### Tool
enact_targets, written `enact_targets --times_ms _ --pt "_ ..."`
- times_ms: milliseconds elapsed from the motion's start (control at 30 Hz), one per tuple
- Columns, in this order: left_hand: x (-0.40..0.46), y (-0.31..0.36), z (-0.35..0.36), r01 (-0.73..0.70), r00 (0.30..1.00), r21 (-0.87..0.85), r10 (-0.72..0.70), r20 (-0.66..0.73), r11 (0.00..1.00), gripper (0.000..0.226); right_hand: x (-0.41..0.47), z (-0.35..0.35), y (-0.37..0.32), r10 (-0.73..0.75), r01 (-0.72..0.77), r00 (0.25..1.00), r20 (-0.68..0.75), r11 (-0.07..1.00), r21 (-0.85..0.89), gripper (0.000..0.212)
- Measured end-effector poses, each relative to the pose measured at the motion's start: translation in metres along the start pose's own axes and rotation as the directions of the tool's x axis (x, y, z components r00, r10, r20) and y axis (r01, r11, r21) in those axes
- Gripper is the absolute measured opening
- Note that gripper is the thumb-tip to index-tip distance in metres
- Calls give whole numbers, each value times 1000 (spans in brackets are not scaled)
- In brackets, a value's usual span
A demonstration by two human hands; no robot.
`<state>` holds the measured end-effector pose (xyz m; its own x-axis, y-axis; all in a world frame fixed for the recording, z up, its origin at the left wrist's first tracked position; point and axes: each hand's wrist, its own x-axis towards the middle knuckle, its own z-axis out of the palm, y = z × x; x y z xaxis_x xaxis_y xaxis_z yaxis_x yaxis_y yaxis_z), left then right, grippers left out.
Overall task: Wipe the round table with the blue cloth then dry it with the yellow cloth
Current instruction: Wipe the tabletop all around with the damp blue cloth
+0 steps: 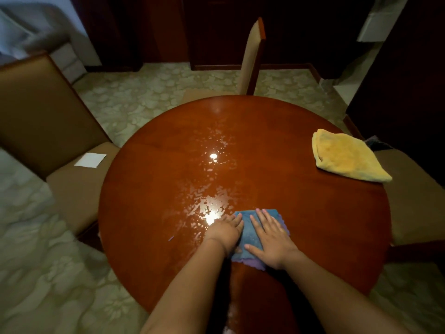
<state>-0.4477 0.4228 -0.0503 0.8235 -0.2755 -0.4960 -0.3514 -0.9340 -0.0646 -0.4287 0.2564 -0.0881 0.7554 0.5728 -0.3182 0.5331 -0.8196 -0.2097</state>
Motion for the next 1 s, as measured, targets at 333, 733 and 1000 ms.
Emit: enact_targets --times_ms 333,733,1000 --pt "-42 -12 24 190 950 -406 -271 -153 894 47 7 -4 -37 68 -69 997 23 996 57 116" --pt "-48 -9 20 227 940 -626 -335 -60 746 22 7 -4 -66 176 -176 984 21 984 24 67" --pt "-71 -59 17 353 917 -546 -396 42 760 25 20 15 -125 261 -259 965 -8 961 98 64"
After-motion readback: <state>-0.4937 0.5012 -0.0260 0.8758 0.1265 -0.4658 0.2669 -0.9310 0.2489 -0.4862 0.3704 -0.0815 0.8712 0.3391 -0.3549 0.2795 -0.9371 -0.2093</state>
